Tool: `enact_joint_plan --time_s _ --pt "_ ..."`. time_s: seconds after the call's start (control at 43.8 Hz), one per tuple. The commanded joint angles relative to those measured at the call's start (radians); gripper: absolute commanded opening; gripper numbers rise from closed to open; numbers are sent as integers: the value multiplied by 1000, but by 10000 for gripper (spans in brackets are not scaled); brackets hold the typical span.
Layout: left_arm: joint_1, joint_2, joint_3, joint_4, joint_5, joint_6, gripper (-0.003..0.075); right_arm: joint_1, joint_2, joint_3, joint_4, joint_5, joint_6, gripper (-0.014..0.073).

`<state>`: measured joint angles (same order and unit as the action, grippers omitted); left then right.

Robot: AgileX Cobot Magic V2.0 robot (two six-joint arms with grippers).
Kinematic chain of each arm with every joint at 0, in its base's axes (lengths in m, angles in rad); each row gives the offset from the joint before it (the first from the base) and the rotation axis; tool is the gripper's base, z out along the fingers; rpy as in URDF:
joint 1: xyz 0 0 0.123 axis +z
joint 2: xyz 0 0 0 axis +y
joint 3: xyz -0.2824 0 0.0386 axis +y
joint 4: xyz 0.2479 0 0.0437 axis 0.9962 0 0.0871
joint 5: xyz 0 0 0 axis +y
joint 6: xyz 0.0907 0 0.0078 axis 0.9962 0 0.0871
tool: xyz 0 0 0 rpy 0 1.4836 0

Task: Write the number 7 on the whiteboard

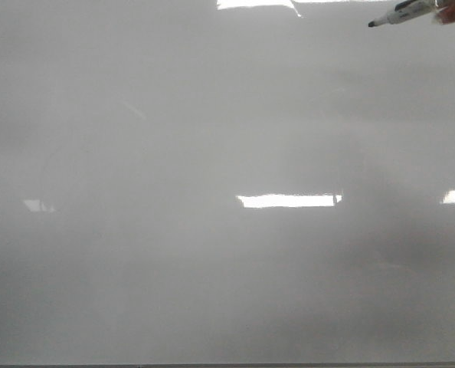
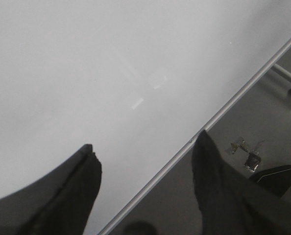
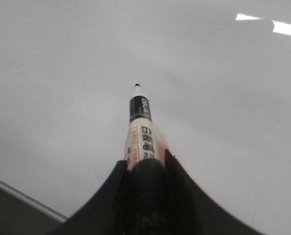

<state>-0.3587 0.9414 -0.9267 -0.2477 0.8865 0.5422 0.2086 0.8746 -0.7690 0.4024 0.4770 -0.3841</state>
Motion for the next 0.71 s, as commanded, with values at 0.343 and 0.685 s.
enact_joint_plan --time_s 0.343,0.685 --pt "2 -4 -27 -32 -72 -15 408 2 238 -177 51 -136 3 -67" --pt "2 -4 -27 -32 -74 -15 408 -3 336 -205 51 -194 3 -67"
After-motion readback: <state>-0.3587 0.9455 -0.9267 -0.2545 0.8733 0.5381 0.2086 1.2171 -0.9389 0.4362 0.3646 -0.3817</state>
